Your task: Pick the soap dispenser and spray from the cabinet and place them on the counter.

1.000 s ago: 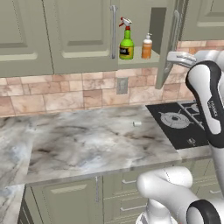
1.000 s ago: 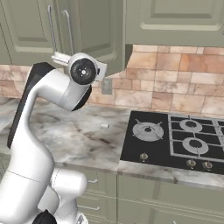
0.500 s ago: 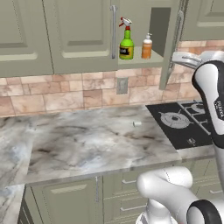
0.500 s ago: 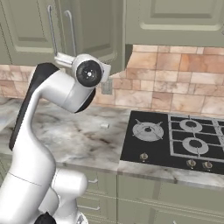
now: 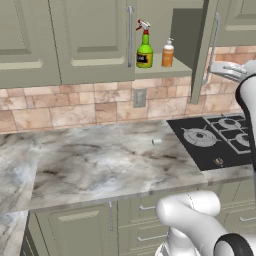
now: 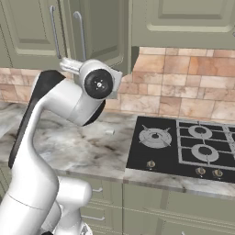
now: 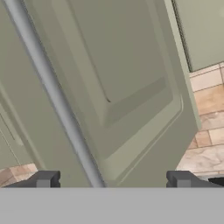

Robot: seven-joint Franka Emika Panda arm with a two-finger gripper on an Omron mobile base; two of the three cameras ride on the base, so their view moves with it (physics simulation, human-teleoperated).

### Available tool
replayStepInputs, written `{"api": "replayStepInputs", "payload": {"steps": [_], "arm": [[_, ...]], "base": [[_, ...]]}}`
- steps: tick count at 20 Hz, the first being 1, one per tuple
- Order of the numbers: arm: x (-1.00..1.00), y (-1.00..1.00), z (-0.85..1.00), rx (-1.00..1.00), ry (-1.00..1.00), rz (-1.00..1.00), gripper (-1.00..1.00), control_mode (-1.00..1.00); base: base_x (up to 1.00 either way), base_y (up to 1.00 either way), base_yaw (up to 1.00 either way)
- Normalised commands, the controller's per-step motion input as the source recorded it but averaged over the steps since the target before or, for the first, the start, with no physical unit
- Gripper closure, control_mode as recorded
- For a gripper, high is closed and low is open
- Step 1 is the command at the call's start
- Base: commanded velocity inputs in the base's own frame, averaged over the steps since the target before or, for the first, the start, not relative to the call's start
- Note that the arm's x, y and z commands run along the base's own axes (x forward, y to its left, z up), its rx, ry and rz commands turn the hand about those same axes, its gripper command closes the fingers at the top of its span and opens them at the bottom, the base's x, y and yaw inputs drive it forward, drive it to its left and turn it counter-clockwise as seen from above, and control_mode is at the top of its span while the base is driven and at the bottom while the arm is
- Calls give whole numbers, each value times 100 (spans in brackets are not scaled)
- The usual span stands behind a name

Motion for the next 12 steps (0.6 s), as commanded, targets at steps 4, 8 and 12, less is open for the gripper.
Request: {"api": "replayStepInputs", "payload": {"steps": [4, 8, 12], "arm": [[-31, 0, -1, -3, 0, 17, -100, -100], [-44, -6, 0, 0, 0, 23, -100, -100], [-60, 13, 7, -10, -3, 10, -100, -100]], "base": [[0, 0, 0], [0, 0, 0], [0, 0, 0]]}}
